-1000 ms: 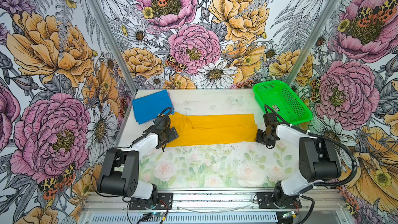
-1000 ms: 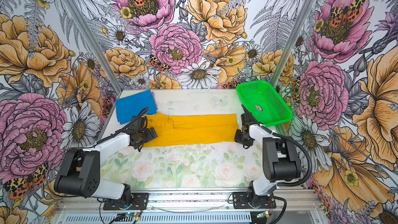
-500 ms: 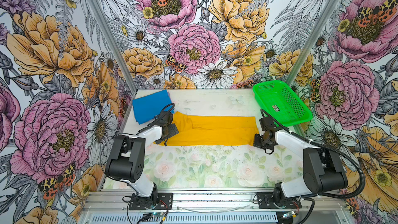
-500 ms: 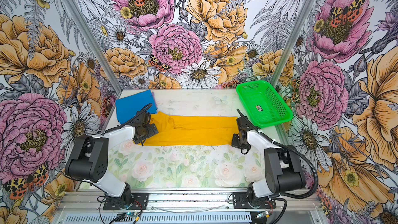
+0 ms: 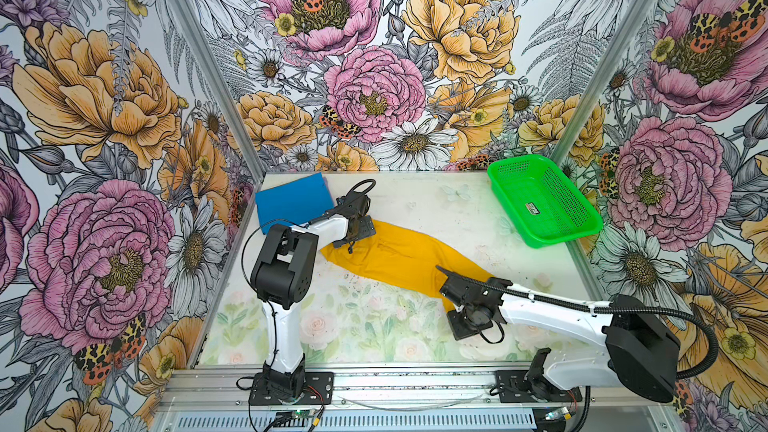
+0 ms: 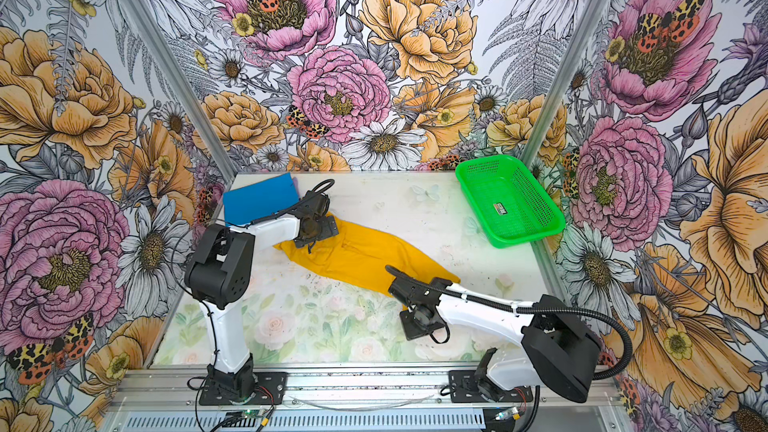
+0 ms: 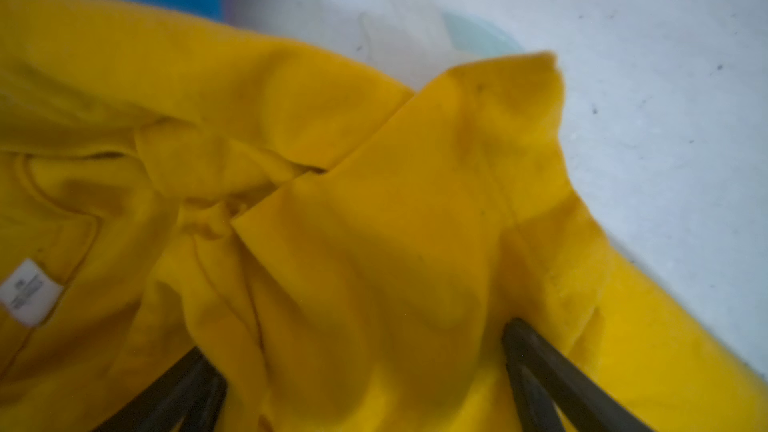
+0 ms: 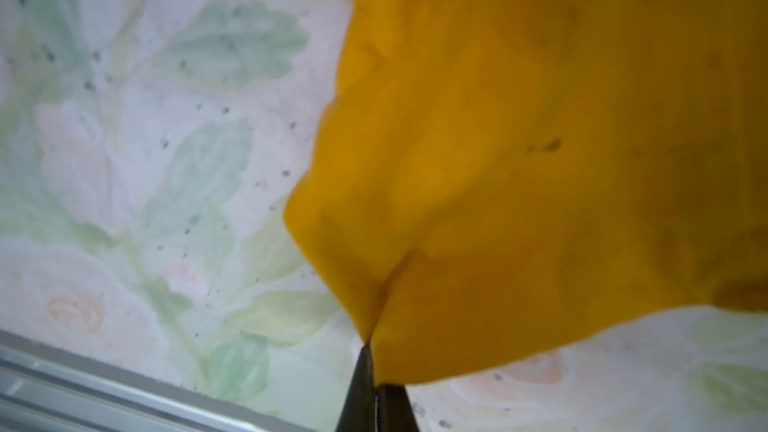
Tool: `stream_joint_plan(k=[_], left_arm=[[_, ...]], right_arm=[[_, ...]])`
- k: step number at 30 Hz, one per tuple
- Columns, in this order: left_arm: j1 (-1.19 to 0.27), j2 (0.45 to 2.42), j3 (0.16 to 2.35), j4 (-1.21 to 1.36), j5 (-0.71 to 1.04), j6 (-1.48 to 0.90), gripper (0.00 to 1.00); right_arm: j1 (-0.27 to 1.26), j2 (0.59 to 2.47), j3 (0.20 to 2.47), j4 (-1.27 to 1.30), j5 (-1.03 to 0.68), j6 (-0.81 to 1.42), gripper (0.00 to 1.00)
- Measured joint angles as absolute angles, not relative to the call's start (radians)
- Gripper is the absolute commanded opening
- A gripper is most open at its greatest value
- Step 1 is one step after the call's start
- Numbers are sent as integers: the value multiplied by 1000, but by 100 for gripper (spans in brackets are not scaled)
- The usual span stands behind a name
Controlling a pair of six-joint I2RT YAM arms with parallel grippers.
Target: Fold and stack the t-shirts
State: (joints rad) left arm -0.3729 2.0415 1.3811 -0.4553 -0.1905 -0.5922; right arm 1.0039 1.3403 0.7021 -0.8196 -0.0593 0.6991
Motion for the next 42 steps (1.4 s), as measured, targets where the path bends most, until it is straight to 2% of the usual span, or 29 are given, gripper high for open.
stream_joint_plan(k=[5, 8, 16, 19, 20, 21, 23, 24, 26, 30, 33, 36, 38, 40, 42], left_arm=[[-447, 2210, 1629, -448, -146, -566, 99], [-480, 2323, 1806, -444, -92, -543, 99], [-493, 2622, 2297, -481, 72, -505, 99], [-471, 2718, 2455, -497, 145, -505, 99], [-459, 2752, 2510, -501, 176, -505, 99], [-450, 2776, 2551, -501, 208, -505, 99], [-424, 2815, 2617, -501, 284, -504, 99], [-414, 2821, 2626, -496, 319, -498, 99], [-393, 2814, 2614, -472, 398, -494, 99], [-361, 2689, 2427, -376, 516, -495, 99], [-342, 2519, 2238, -323, 564, -494, 99], [-324, 2320, 2047, -252, 589, -495, 99], [-313, 2167, 1896, -205, 598, -498, 99], [-303, 2038, 1761, -167, 597, -497, 99], [-297, 1926, 1626, -148, 591, -498, 99]], right_arm=[[1265, 1389, 758, -845, -65, 726, 0], [1340, 1469, 849, -833, -76, 717, 0], [1371, 1758, 1169, -767, -105, 627, 0], [1371, 1822, 1221, -742, -115, 607, 0], [1371, 1829, 1223, -739, -115, 606, 3], [1371, 1829, 1222, -744, -115, 604, 11], [1371, 1822, 1221, -746, -115, 601, 44], [1371, 1813, 1217, -746, -114, 603, 53], [1371, 1776, 1198, -746, -113, 598, 66], [1367, 1642, 1145, -748, -104, 602, 82], [1333, 1512, 1112, -748, -105, 610, 86], [1236, 1396, 1082, -746, -111, 611, 88], [1134, 1331, 1064, -746, -120, 611, 90], [1021, 1285, 1052, -747, -130, 603, 98], [902, 1248, 1046, -747, -144, 596, 99]])
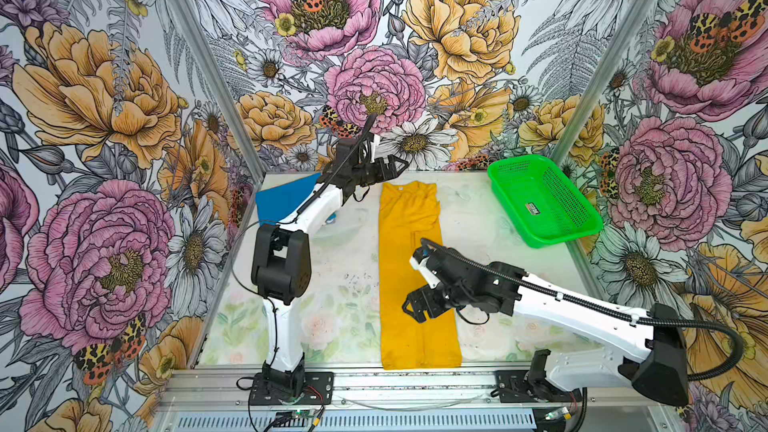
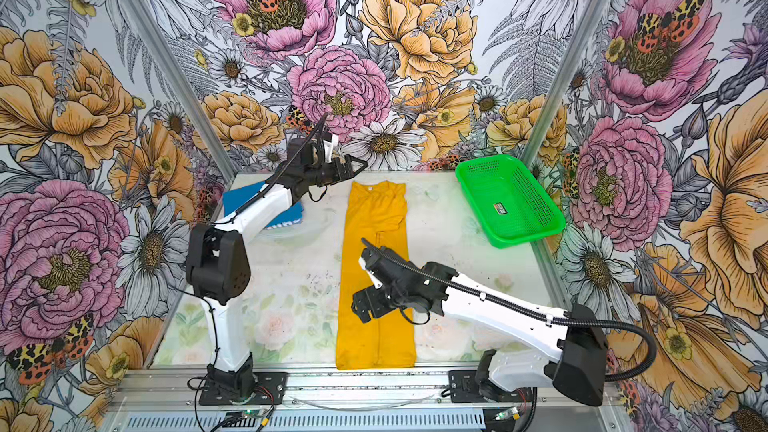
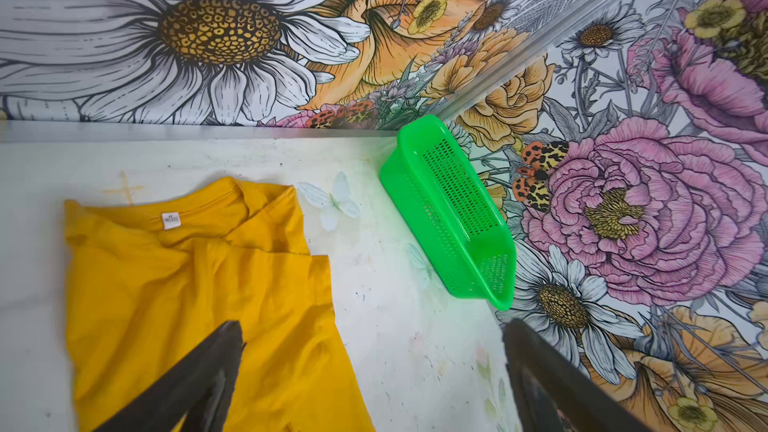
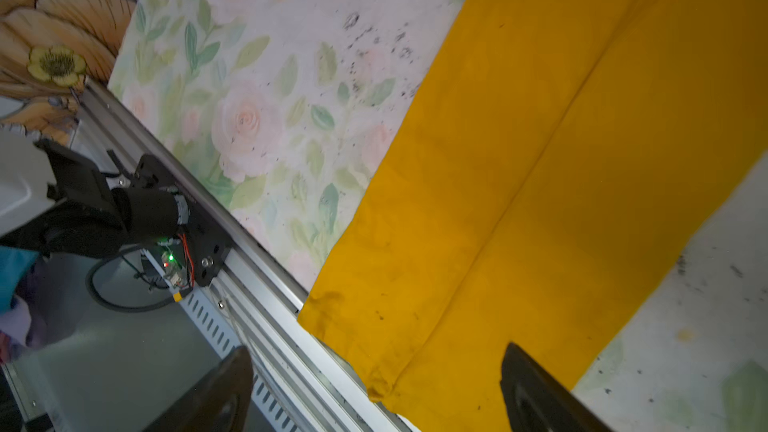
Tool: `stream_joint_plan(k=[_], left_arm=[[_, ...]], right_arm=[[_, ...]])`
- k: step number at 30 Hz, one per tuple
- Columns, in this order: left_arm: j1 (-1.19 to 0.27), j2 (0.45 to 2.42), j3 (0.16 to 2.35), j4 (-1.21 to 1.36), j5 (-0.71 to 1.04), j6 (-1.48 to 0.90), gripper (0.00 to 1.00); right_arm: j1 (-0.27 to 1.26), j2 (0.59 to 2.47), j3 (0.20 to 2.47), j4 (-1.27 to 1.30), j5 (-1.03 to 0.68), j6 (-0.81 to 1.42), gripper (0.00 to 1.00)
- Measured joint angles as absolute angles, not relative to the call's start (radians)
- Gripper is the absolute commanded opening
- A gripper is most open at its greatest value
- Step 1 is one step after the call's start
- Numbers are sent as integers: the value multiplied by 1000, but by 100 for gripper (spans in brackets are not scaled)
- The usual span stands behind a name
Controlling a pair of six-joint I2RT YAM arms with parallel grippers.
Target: Fold and stack the t-shirts
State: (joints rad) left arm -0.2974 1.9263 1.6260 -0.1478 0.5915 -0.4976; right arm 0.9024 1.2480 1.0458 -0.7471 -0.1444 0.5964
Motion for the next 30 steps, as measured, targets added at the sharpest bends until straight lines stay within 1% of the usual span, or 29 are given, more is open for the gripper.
stream_joint_plan(k=[4, 7, 10, 12, 17, 22, 25, 28, 30], left_arm=[[-308, 1744, 1340, -155, 538, -498, 99], [-357, 1623, 1143, -211, 453, -497, 99], [-430, 1502, 981, -276, 360, -498, 99], [-481, 1427, 892, -307, 316, -502, 99], [-629, 1251, 710, -378, 208, -562, 99], [-828, 1143, 591, -435, 167, -654, 99], [-949, 1114, 539, -457, 167, -708, 94], [-1056, 1092, 500, -473, 178, -760, 87], [-1097, 1078, 482, -482, 189, -782, 82]], right_arm=[[670, 1217, 1045, -746, -194, 571, 99], [545, 1226, 1045, -747, -234, 547, 99], [465, 1259, 1044, -747, -266, 520, 99], [445, 1292, 1044, -748, -276, 502, 99], [447, 1370, 1027, -746, -289, 476, 99], [516, 1382, 942, -747, -285, 479, 99], [574, 1377, 886, -746, -284, 498, 97], [642, 1341, 811, -748, -286, 532, 89], [675, 1315, 775, -759, -292, 551, 82]])
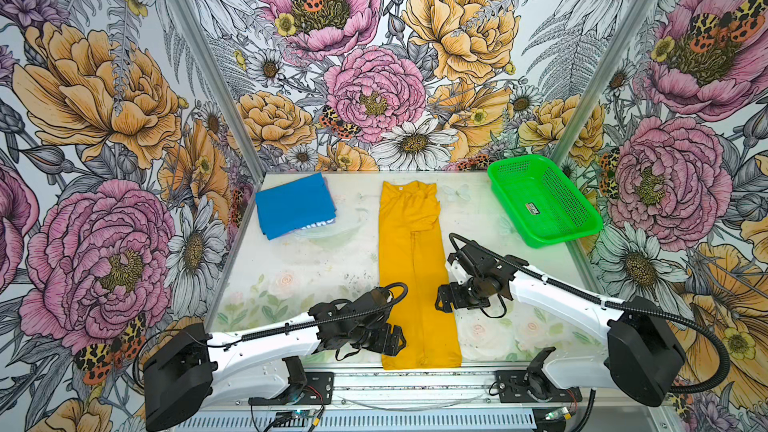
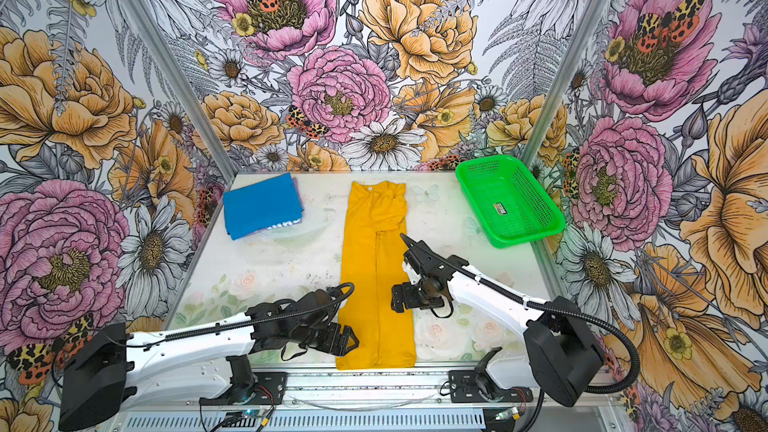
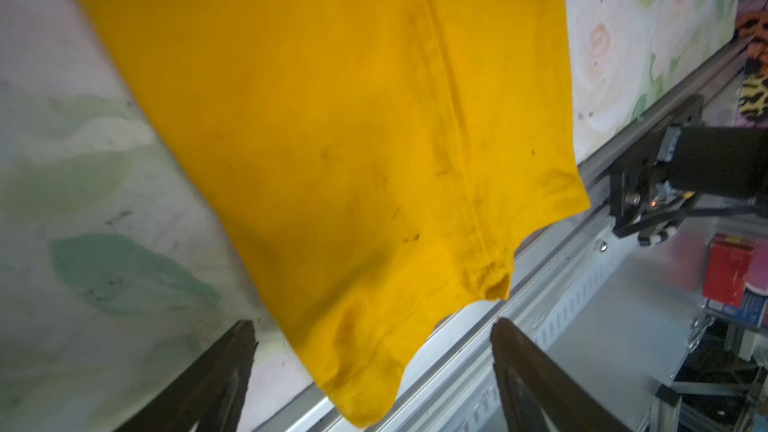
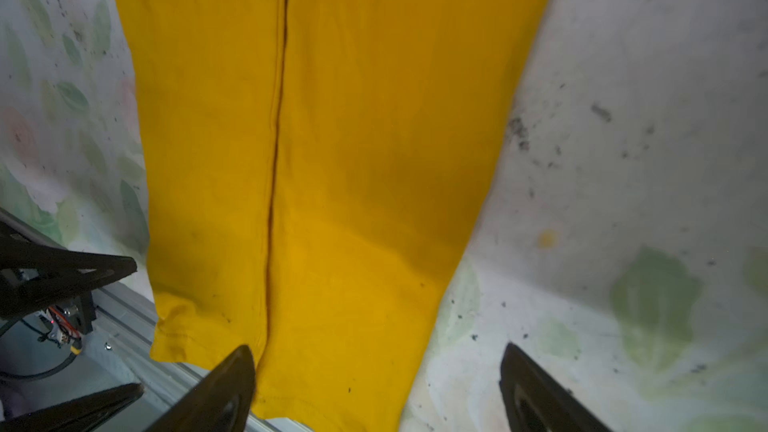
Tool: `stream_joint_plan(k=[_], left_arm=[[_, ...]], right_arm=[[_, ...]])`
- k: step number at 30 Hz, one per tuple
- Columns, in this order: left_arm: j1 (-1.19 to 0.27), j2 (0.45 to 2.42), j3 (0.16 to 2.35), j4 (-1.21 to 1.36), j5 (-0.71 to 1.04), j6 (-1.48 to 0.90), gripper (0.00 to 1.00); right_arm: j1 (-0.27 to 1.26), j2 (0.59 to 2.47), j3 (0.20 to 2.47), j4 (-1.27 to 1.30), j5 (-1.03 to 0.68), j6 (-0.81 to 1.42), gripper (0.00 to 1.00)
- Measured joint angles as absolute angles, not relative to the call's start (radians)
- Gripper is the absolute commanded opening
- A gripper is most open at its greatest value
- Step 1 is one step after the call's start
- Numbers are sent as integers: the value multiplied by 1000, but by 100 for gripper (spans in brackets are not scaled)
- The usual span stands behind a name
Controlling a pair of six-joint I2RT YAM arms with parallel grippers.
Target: Fold and stack the t-shirts
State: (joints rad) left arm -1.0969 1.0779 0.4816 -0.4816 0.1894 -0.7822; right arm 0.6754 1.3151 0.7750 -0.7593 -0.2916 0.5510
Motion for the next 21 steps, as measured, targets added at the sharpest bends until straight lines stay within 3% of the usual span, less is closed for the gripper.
stream_joint_plan(k=[7, 11, 15, 21], left_arm=[[-1157, 1007, 407, -493, 209, -872, 64], [-1157, 1012, 396, -500, 214, -894, 59], [-1158, 1031, 396, -499, 222, -910, 47], [-1161, 1076, 401, -479, 239, -918, 40]], right_arm=[[789, 1188, 604, -754, -342, 649, 64], [857, 1171, 549, -766, -365, 698, 55], [904, 1172, 541, -765, -374, 725, 43], [945, 1176, 530, -764, -382, 740, 33]])
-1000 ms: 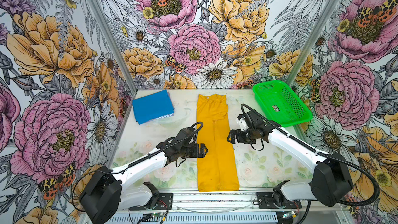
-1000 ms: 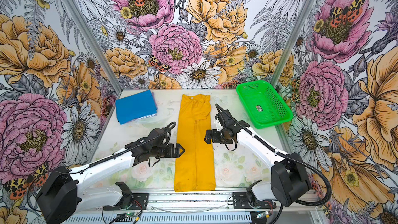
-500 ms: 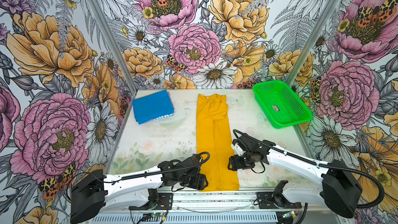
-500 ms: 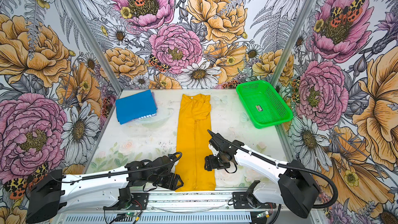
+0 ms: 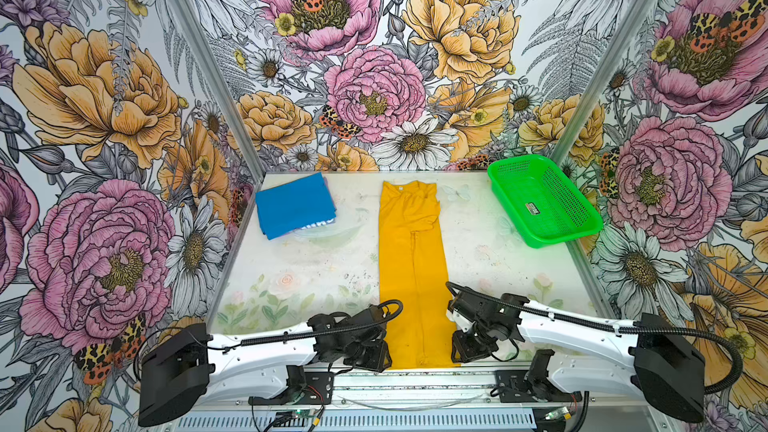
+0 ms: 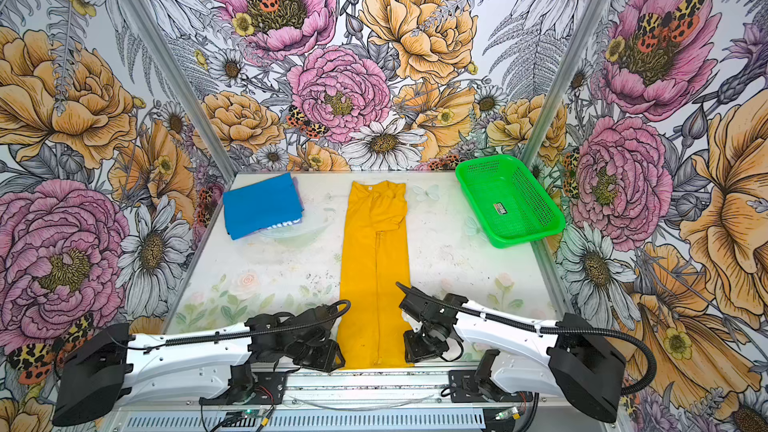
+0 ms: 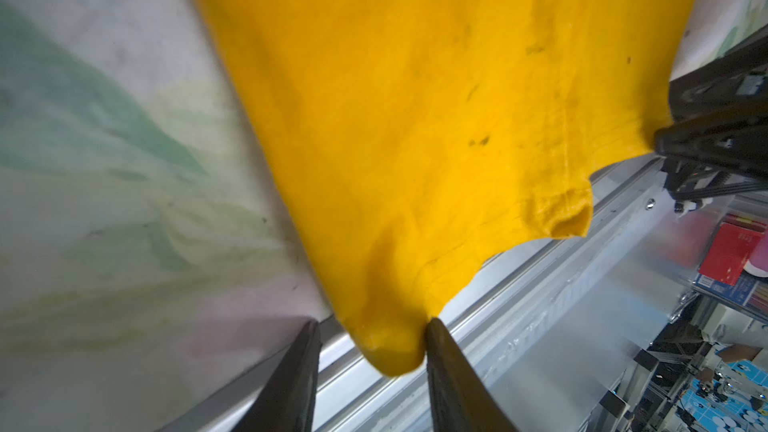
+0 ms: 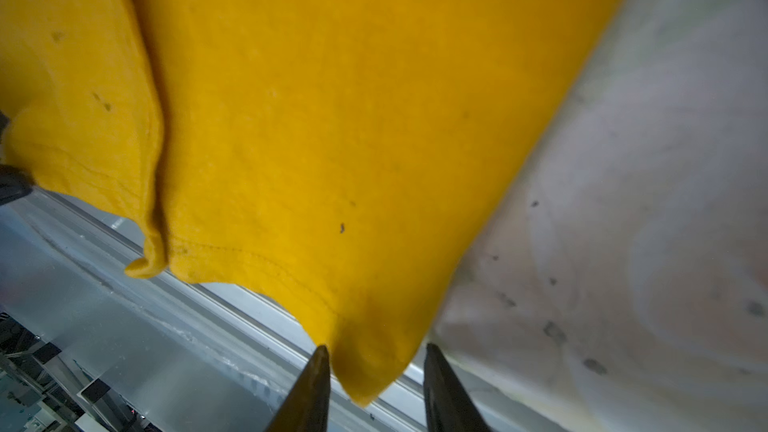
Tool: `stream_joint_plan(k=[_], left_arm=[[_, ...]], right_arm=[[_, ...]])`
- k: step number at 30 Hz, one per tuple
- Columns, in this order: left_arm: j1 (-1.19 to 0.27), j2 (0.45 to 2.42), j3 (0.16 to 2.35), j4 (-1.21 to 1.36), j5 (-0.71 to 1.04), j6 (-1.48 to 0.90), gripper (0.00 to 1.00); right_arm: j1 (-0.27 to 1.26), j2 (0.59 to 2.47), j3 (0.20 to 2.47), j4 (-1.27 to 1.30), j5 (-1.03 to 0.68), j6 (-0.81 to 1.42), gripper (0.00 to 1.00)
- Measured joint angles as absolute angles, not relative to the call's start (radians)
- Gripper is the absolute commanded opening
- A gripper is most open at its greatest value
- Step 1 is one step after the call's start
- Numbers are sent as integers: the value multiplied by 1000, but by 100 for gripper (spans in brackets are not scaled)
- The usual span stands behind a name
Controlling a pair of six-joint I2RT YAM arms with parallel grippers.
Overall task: Fold and stack the t-shirts
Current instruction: 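Lift the near end with both grippers and fold it toward the collar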
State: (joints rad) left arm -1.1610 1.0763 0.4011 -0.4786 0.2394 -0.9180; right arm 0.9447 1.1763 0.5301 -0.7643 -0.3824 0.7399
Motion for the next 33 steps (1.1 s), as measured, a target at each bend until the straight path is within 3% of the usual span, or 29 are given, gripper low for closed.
stream_joint_plan(k=[4, 6, 8, 17, 24, 33], left_arm=[[-1161, 1135, 420, -467, 260, -918, 21], [-1162, 1162, 425, -463, 263, -913, 9], [-1161, 1176, 431, -465, 263, -911, 0], [-1037, 1187, 530, -553, 267, -816, 0], [-862, 1216, 675, -557, 310, -692, 0], [-631, 1393, 841, -563, 367, -513, 0]], right_arm=[[966, 1176, 501, -766, -400, 741, 22], [982, 1174, 490, -767, -406, 740, 4], [991, 1172, 489, -767, -413, 739, 0], [961, 1133, 567, -776, -397, 729, 0], [803, 1147, 683, -775, -375, 653, 0], [591, 1375, 905, -773, -288, 529, 0]])
